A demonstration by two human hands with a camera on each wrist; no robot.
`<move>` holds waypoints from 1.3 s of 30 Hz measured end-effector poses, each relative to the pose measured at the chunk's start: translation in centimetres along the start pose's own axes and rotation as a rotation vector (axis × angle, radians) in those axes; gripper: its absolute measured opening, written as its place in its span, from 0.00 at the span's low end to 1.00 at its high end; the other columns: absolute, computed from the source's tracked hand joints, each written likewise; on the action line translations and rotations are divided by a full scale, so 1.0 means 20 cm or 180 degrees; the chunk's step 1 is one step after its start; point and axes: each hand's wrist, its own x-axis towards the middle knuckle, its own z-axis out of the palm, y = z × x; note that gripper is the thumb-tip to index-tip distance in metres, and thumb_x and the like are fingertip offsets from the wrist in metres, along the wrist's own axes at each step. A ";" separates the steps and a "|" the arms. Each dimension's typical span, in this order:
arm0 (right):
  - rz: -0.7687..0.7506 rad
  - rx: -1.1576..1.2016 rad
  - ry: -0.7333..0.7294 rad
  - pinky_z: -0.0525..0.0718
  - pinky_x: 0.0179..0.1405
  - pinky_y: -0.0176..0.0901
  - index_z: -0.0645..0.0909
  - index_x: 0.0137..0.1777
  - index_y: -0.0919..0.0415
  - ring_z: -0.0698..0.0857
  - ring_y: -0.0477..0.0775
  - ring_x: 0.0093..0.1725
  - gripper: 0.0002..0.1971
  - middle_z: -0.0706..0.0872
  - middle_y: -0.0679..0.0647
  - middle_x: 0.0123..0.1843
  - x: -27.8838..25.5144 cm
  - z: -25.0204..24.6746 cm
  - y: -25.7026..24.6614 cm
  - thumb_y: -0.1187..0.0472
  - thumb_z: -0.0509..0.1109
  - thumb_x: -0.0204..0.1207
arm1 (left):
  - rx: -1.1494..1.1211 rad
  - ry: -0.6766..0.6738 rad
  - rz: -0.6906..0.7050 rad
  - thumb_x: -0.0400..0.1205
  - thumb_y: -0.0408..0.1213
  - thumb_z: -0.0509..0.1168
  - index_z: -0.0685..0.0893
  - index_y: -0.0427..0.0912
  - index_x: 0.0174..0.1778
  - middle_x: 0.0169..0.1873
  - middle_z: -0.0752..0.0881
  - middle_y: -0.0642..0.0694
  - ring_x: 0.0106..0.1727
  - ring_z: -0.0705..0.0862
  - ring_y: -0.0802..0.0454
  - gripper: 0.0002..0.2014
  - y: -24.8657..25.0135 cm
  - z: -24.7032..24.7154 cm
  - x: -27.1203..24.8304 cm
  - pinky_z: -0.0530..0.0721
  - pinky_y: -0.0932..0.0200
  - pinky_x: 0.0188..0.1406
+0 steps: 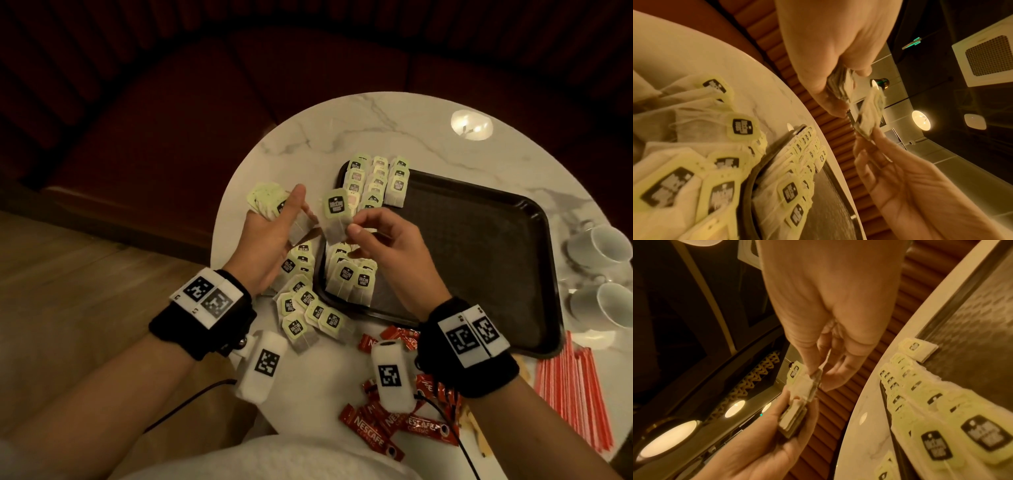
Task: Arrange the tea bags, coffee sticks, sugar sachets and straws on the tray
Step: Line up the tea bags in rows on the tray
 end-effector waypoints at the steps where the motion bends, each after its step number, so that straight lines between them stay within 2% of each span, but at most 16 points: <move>1: -0.0073 0.0007 0.0069 0.87 0.48 0.38 0.82 0.55 0.66 0.89 0.48 0.47 0.05 0.89 0.57 0.52 0.00 -0.01 0.00 0.67 0.70 0.81 | 0.0054 -0.0006 0.0087 0.83 0.39 0.65 0.81 0.39 0.43 0.35 0.88 0.46 0.39 0.89 0.52 0.08 0.00 0.00 0.00 0.89 0.58 0.37; 4: -0.0231 0.0030 0.0189 0.89 0.52 0.43 0.82 0.54 0.66 0.90 0.50 0.46 0.05 0.89 0.59 0.51 0.01 -0.02 -0.01 0.69 0.70 0.80 | 0.0284 -0.0258 0.0316 0.75 0.41 0.70 0.84 0.41 0.47 0.30 0.85 0.48 0.32 0.85 0.55 0.09 0.01 0.00 -0.02 0.85 0.63 0.29; 7: -0.0352 -0.0068 0.0135 0.89 0.54 0.46 0.83 0.54 0.61 0.90 0.52 0.47 0.08 0.88 0.59 0.53 0.02 -0.02 -0.02 0.69 0.73 0.77 | 0.0493 -0.0446 0.0416 0.72 0.39 0.72 0.85 0.42 0.50 0.32 0.88 0.48 0.31 0.84 0.57 0.12 0.01 0.01 -0.02 0.85 0.63 0.29; 11: -0.0493 -0.0212 0.0045 0.88 0.57 0.45 0.82 0.65 0.53 0.88 0.50 0.52 0.20 0.86 0.56 0.58 0.02 -0.02 -0.01 0.69 0.76 0.75 | 0.0269 -0.0531 0.0352 0.73 0.35 0.72 0.85 0.40 0.46 0.34 0.88 0.46 0.32 0.83 0.57 0.08 0.00 0.02 -0.02 0.83 0.64 0.27; 13: -0.0436 -0.0152 0.0109 0.87 0.56 0.42 0.84 0.63 0.54 0.88 0.49 0.52 0.17 0.88 0.56 0.57 0.02 -0.03 -0.02 0.67 0.75 0.76 | 0.0220 -0.0657 0.0255 0.72 0.34 0.72 0.85 0.41 0.45 0.33 0.88 0.48 0.32 0.83 0.56 0.07 0.01 0.02 -0.02 0.83 0.65 0.27; 15: -0.0357 -0.0130 0.0165 0.86 0.55 0.41 0.87 0.57 0.57 0.89 0.47 0.51 0.09 0.91 0.54 0.53 0.02 -0.04 -0.02 0.65 0.74 0.77 | 0.0243 -0.0739 0.0210 0.72 0.35 0.72 0.84 0.40 0.46 0.32 0.88 0.48 0.32 0.83 0.56 0.08 0.01 0.02 -0.03 0.83 0.64 0.27; 17: -0.0332 -0.0161 0.0127 0.86 0.56 0.41 0.88 0.54 0.59 0.89 0.48 0.51 0.07 0.92 0.54 0.51 0.02 -0.05 -0.01 0.64 0.74 0.77 | 0.0213 -0.0682 0.0206 0.72 0.35 0.72 0.85 0.39 0.46 0.32 0.88 0.48 0.32 0.83 0.56 0.08 0.00 0.02 -0.02 0.83 0.65 0.27; 20: -0.0364 -0.0244 -0.0016 0.87 0.58 0.44 0.88 0.53 0.60 0.89 0.54 0.54 0.07 0.91 0.55 0.52 0.02 -0.05 -0.01 0.63 0.74 0.77 | 0.0177 -0.0540 0.0223 0.73 0.35 0.72 0.85 0.38 0.47 0.31 0.88 0.48 0.32 0.83 0.57 0.09 0.00 0.02 -0.01 0.83 0.65 0.26; 23: -0.0351 -0.0253 0.0019 0.87 0.59 0.49 0.88 0.53 0.58 0.88 0.58 0.55 0.06 0.91 0.56 0.52 0.03 -0.07 0.00 0.62 0.74 0.77 | 0.0209 -0.0658 0.0182 0.72 0.34 0.72 0.84 0.38 0.45 0.31 0.88 0.47 0.32 0.83 0.55 0.08 -0.01 0.02 -0.01 0.83 0.64 0.27; 25: -0.0310 -0.0306 0.0019 0.87 0.60 0.50 0.88 0.53 0.57 0.88 0.58 0.56 0.06 0.91 0.55 0.52 0.04 -0.08 0.01 0.62 0.74 0.77 | 0.0277 -0.0741 0.0175 0.71 0.35 0.73 0.84 0.36 0.46 0.32 0.88 0.47 0.32 0.83 0.54 0.10 -0.01 0.02 -0.02 0.83 0.64 0.27; 28: -0.0301 -0.0399 -0.0163 0.87 0.59 0.45 0.87 0.56 0.52 0.88 0.52 0.56 0.09 0.91 0.50 0.55 0.04 -0.08 0.02 0.60 0.74 0.77 | 0.0437 -0.0716 0.0174 0.70 0.37 0.74 0.85 0.35 0.47 0.33 0.88 0.47 0.33 0.83 0.52 0.13 -0.02 0.02 -0.01 0.83 0.62 0.27; 32: -0.0299 -0.0473 -0.0163 0.87 0.57 0.48 0.88 0.53 0.51 0.87 0.58 0.56 0.10 0.90 0.50 0.55 0.03 -0.08 0.02 0.53 0.73 0.74 | 0.0504 -0.0758 0.0142 0.70 0.36 0.74 0.87 0.38 0.45 0.34 0.88 0.46 0.33 0.83 0.51 0.10 -0.02 0.02 -0.01 0.83 0.62 0.27; 34: -0.0287 -0.0391 -0.0010 0.87 0.53 0.41 0.89 0.54 0.56 0.89 0.51 0.54 0.08 0.91 0.50 0.53 0.04 -0.10 0.03 0.58 0.73 0.76 | 0.0505 -0.0761 0.0126 0.70 0.36 0.74 0.88 0.39 0.45 0.34 0.88 0.46 0.34 0.83 0.51 0.09 -0.02 0.02 -0.01 0.84 0.61 0.29; 36: -0.0078 0.0008 0.0285 0.86 0.44 0.31 0.87 0.55 0.63 0.90 0.42 0.48 0.07 0.92 0.50 0.49 0.05 -0.12 0.04 0.66 0.70 0.80 | 0.0466 -0.0726 0.0044 0.71 0.37 0.74 0.87 0.39 0.48 0.33 0.87 0.47 0.34 0.84 0.53 0.12 -0.02 0.01 0.00 0.84 0.61 0.28; 38: 0.0185 0.0304 0.0595 0.84 0.38 0.28 0.86 0.55 0.64 0.90 0.37 0.41 0.07 0.91 0.49 0.46 0.08 -0.18 0.08 0.69 0.68 0.82 | 0.0408 -0.0656 -0.0148 0.72 0.38 0.73 0.86 0.39 0.48 0.32 0.87 0.48 0.33 0.85 0.54 0.11 -0.02 0.00 0.01 0.84 0.62 0.26; 39: 0.0262 0.0259 0.0699 0.84 0.39 0.29 0.86 0.56 0.64 0.89 0.37 0.41 0.07 0.91 0.47 0.45 0.12 -0.22 0.11 0.68 0.68 0.82 | 0.0402 -0.0618 -0.0254 0.74 0.38 0.72 0.85 0.40 0.49 0.31 0.87 0.49 0.33 0.86 0.55 0.10 -0.03 0.00 0.01 0.85 0.62 0.26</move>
